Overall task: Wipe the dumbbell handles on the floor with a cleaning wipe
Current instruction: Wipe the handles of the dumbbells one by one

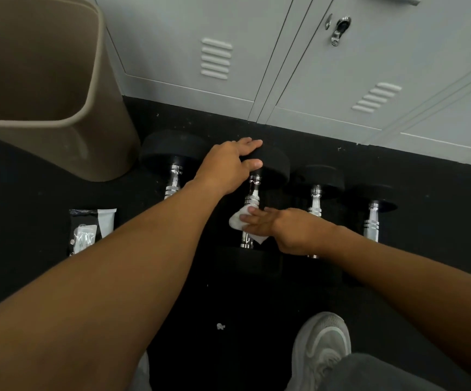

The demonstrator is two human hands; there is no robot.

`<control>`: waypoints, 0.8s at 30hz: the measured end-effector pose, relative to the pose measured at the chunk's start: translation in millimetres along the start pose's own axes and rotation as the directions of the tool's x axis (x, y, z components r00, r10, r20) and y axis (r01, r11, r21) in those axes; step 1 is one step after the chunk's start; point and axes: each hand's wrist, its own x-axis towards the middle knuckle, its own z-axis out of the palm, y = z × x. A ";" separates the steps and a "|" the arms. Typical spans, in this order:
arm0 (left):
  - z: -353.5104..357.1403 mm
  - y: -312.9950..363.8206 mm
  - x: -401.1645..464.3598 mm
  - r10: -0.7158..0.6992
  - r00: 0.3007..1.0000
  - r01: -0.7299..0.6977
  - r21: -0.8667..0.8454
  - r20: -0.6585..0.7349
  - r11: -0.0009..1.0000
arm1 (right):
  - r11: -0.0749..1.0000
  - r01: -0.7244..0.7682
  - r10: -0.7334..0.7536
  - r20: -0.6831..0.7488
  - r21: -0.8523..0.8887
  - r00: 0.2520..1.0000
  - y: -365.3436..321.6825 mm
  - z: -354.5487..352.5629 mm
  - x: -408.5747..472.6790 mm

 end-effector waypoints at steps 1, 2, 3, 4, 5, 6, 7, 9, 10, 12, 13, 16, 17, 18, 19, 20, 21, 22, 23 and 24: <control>0.2 0.8 0.1 -0.003 1.000 0.003 0.004 0.001 1.000 | 0.999 0.010 -0.011 0.015 0.034 1.000 -1.2 -3.0 -3.7; 0.1 1.1 0.2 -0.005 1.000 0.005 0.003 0.000 1.000 | 0.997 0.015 -0.018 0.039 0.072 0.999 -2.3 -3.8 -7.3; 0.2 0.8 0.5 -0.006 1.000 0.006 -0.003 -0.001 1.000 | 0.994 0.022 -0.029 0.063 0.111 0.998 -4.3 -4.4 -11.7; 0.0 0.1 0.2 -0.005 1.000 0.005 -0.009 0.000 1.000 | 0.989 0.016 -0.030 0.092 0.149 0.995 -4.9 -2.3 -16.3; 0.4 -0.7 -0.2 -0.004 1.000 0.004 -0.014 -0.001 1.000 | 0.983 -0.006 -0.014 0.109 0.181 0.994 -4.5 -1.2 -21.9; 0.5 -1.0 -0.6 -0.001 1.000 0.000 -0.019 -0.004 1.000 | 0.975 -0.041 0.021 0.093 0.217 0.995 -2.9 -2.0 -27.9; 0.4 -1.7 -0.5 0.001 1.000 -0.001 -0.029 -0.005 1.000 | 0.959 -0.078 0.071 0.033 0.272 0.997 1.5 -4.6 -32.4; -0.3 -3.3 -0.6 0.004 1.000 -0.005 -0.045 -0.012 0.999 | 0.906 -0.122 0.218 -0.200 0.405 0.955 11.4 -16.5 -35.9; -0.7 -3.9 -0.7 0.006 1.000 -0.007 -0.046 -0.017 0.999 | 0.888 -0.124 0.288 -0.325 0.442 0.901 14.9 -23.4 -34.9; -0.3 -4.0 -0.6 0.005 1.000 -0.006 -0.041 -0.016 0.999 | 0.909 -0.099 0.316 -0.516 0.404 0.797 13.4 -32.1 -28.2; 0.3 -3.6 -0.4 0.003 1.000 -0.004 -0.043 -0.013 0.999 | 0.938 -0.089 0.275 -0.561 0.336 0.781 8.6 -33.5 -22.7; 1.3 -0.8 -0.8 -0.004 1.000 0.003 -0.057 -0.021 0.998 | 0.993 -0.099 0.120 -0.431 0.070 0.894 -5.6 -18.8 0.9; 1.4 -0.6 -0.6 -0.003 1.000 0.002 -0.050 -0.021 0.999 | 0.994 -0.108 0.098 -0.320 -0.014 0.942 -7.7 -10.7 7.9; 1.5 -0.1 -0.7 -0.002 1.000 0.001 -0.035 -0.017 0.999 | 0.991 -0.114 0.096 -0.216 -0.070 0.972 -8.8 -2.5 12.8; 1.3 0.2 -0.9 -0.003 1.000 0.003 -0.016 -0.011 1.000 | 0.989 -0.114 0.100 -0.145 -0.096 0.984 -9.2 3.0 14.9; 0.8 0.6 -1.2 -0.003 1.000 0.003 0.001 -0.005 1.000 | 0.989 -0.103 0.091 -0.112 -0.105 0.989 -9.2 5.8 15.0; 0.0 -0.2 -1.1 -0.002 1.000 0.002 0.009 -0.004 1.000 | 0.992 -0.073 0.063 -0.098 -0.102 0.993 -9.3 6.3 14.3; -1.5 -0.8 -1.3 0.000 1.000 0.000 0.009 -0.005 1.000 | 0.995 -0.039 0.031 -0.079 -0.096 0.996 -9.9 5.6 13.2; -2.2 -1.0 -1.3 0.001 1.000 -0.001 0.005 -0.005 1.000 | 0.996 -0.013 0.008 -0.051 -0.087 0.999 -11.6 3.4 11.7; -2.6 0.0 -1.3 0.002 1.000 -0.002 0.006 -0.005 1.000 | 0.997 0.007 -0.008 -0.019 -0.079 1.000 -12.7 0.4 10.8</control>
